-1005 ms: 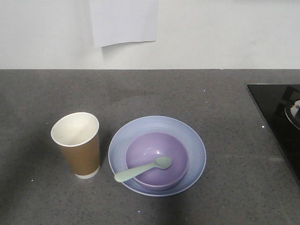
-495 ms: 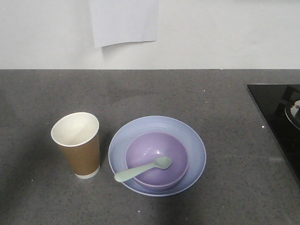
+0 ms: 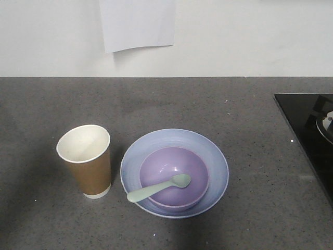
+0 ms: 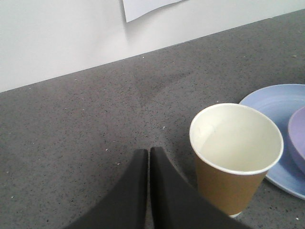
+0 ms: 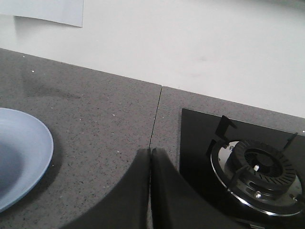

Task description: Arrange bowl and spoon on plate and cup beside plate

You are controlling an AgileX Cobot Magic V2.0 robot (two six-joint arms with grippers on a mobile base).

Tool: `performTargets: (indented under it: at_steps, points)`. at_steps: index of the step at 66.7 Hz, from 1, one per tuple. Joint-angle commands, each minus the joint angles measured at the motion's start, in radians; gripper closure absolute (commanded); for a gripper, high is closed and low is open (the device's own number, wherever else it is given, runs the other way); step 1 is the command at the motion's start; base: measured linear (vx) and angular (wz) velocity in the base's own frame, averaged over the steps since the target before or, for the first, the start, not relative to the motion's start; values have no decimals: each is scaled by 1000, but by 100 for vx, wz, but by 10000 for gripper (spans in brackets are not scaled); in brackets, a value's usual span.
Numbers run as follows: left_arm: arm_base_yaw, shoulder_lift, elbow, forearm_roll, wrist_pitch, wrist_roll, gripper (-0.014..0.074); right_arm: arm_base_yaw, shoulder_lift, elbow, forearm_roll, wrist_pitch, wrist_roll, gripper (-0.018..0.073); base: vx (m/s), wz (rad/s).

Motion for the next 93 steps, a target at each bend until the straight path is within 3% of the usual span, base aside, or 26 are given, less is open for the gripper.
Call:
performTargets:
  at_steps: [1, 15, 24, 46, 55, 60, 72, 93]
  points:
    - [-4, -6, -26, -9, -66, -9, 603, -5, 7, -25, -31, -65, 0, 564, 0, 0]
    - [-4, -6, -19, 25, -49, -9, 603, -5, 7, -25, -31, -65, 0, 564, 0, 0]
    - [-3, -35, 87, 24, -106, -7, 603, -5, 7, -25, -32, -66, 0, 564, 0, 0]
    - [3, -277, 590, -23, -711, -28, 603, -5, 7, -25, -31, -58, 0, 564, 0, 0]
    - [38, -386, 722, -117, -814, -35, 603, -5, 7, -25, -31, -58, 0, 564, 0, 0]
    - [67, -434, 754, -145, -789, -32, 603, -5, 7, -25, -31, -58, 0, 564, 0, 0]
    - [127, -530, 752, -132, -668, 2, 603, -5, 7, -25, -31, -57, 0, 564, 0, 0]
    - [178, -738, 752, -122, -533, 3, 603, -5, 7, -25, -31, -57, 0, 564, 0, 0]
